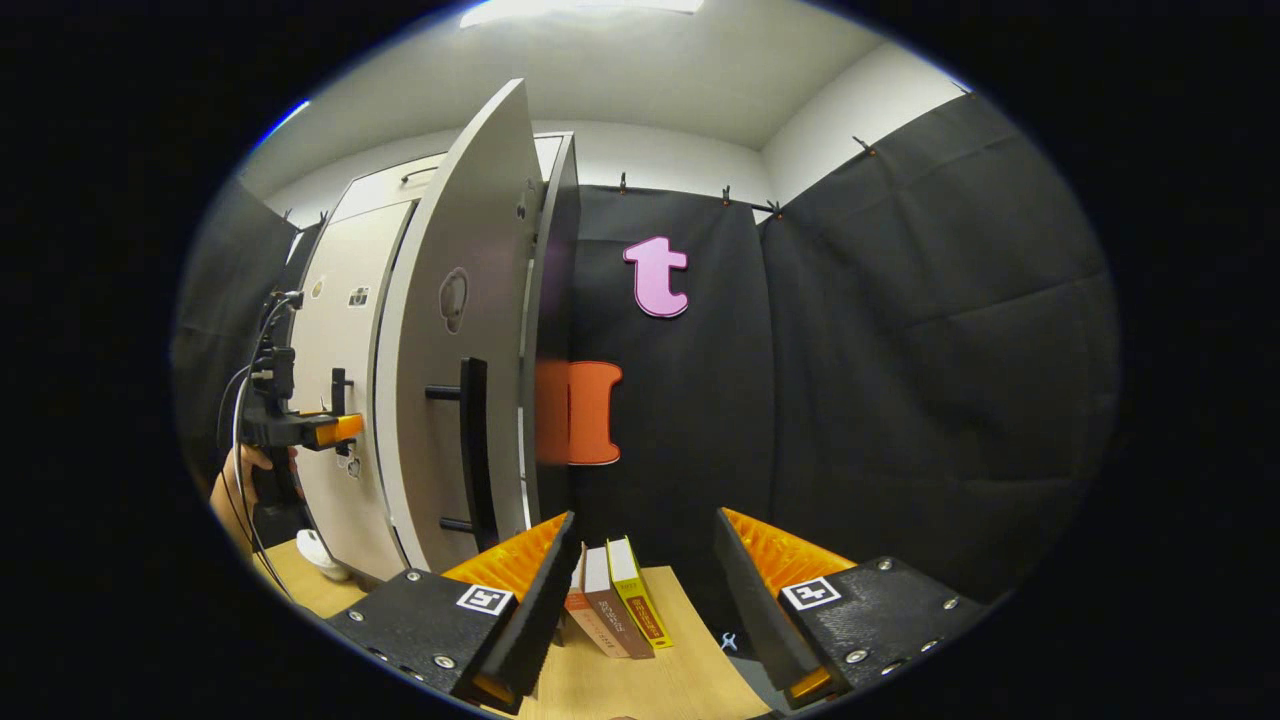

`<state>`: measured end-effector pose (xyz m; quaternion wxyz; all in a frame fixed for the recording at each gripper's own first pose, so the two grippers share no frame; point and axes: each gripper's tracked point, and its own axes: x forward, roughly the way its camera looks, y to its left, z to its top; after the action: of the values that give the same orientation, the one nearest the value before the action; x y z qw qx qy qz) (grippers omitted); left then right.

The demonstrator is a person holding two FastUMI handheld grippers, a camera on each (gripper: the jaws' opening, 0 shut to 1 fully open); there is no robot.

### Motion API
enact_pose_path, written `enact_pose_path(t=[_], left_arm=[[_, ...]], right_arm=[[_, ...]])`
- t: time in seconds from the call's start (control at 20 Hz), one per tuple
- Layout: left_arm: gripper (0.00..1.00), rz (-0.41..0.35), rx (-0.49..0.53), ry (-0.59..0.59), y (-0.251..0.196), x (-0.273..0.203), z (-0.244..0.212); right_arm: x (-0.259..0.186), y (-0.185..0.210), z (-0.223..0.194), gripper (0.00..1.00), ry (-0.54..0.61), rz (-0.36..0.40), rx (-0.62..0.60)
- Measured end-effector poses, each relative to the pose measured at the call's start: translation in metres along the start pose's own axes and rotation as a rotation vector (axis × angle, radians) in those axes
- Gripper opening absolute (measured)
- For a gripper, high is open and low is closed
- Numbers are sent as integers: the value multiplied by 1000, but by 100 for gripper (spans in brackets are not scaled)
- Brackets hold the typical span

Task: Open the right door of the double-door shoe cabinet with the right hand, and open the left door with the left hand.

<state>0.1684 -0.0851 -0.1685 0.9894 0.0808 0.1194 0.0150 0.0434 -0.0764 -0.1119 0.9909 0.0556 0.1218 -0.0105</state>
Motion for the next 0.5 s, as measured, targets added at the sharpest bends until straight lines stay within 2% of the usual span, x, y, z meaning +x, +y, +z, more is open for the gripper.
enact_pose_path(t=[0.2,0.25,0.3,0.5], left_arm=[[73,-24,-22,2,-7,0,-1],[66,-42,-24,4,-13,1,0],[39,-39,-18,11,-14,5,-1],[29,-64,-42,17,-14,0,-1]], right_arm=[[0,-6,-12,83,22,1,8],[0,-9,-15,83,27,-4,14],[0,-11,-16,83,31,-4,20],[-2,-11,-24,83,49,4,68]])
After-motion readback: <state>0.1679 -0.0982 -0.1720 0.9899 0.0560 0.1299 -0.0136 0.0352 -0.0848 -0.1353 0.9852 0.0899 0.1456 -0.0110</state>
